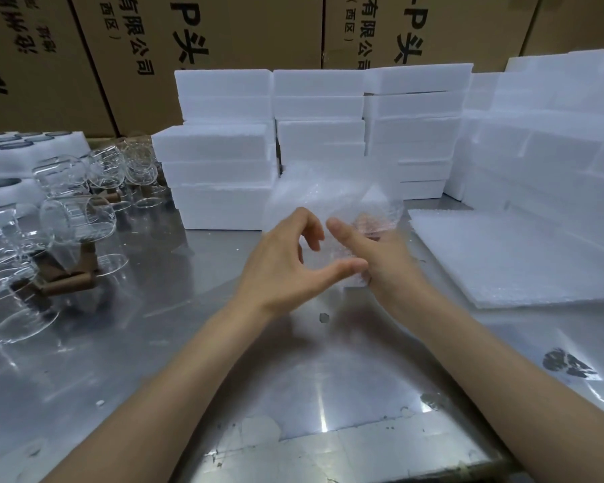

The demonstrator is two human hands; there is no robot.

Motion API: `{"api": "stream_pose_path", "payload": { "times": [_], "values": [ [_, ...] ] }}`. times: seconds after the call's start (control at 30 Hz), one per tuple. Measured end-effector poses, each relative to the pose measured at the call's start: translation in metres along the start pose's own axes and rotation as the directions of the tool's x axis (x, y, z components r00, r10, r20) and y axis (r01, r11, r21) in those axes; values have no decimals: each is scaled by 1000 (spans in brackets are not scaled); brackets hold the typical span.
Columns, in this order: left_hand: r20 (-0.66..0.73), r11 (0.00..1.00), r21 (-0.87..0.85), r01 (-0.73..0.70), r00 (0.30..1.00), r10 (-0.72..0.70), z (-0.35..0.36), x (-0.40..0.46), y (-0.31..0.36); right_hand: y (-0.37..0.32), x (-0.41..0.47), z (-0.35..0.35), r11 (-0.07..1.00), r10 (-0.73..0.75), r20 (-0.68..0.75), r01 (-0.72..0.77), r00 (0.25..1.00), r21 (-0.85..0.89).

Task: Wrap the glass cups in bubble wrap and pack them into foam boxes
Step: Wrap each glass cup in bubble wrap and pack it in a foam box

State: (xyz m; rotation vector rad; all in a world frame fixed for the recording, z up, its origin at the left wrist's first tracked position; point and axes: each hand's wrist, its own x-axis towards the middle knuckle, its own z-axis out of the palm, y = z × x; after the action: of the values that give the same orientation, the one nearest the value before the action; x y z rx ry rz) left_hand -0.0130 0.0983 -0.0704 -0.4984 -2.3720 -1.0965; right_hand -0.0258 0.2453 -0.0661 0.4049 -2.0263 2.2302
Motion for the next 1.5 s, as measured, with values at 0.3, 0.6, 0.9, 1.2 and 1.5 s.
{"api": "stream_pose_path", "payload": {
  "times": [0.3,0.6,0.9,1.2,1.5],
  "values": [
    [-129,994,-105,-27,992,14,-7,6,-4,0,2,1,984,100,131,-117,986,131],
    [-422,914,-398,-74,900,-111,-28,15,2,-4,4,-4,999,45,56,-45,997,1],
    [-777,972,-224,72,589,-222,-51,22,-8,-12,10,-16,988,-46,-267,4,962,-156],
    [-675,996,-38,77,733,-82,-43,16,0,12,18,-26,668,177,-187,-258,966,-699],
    [-526,976,202,84,850,36,-40,13,-11,-14,22,-42,984,174,-424,-144,889,102]
  ]
}}
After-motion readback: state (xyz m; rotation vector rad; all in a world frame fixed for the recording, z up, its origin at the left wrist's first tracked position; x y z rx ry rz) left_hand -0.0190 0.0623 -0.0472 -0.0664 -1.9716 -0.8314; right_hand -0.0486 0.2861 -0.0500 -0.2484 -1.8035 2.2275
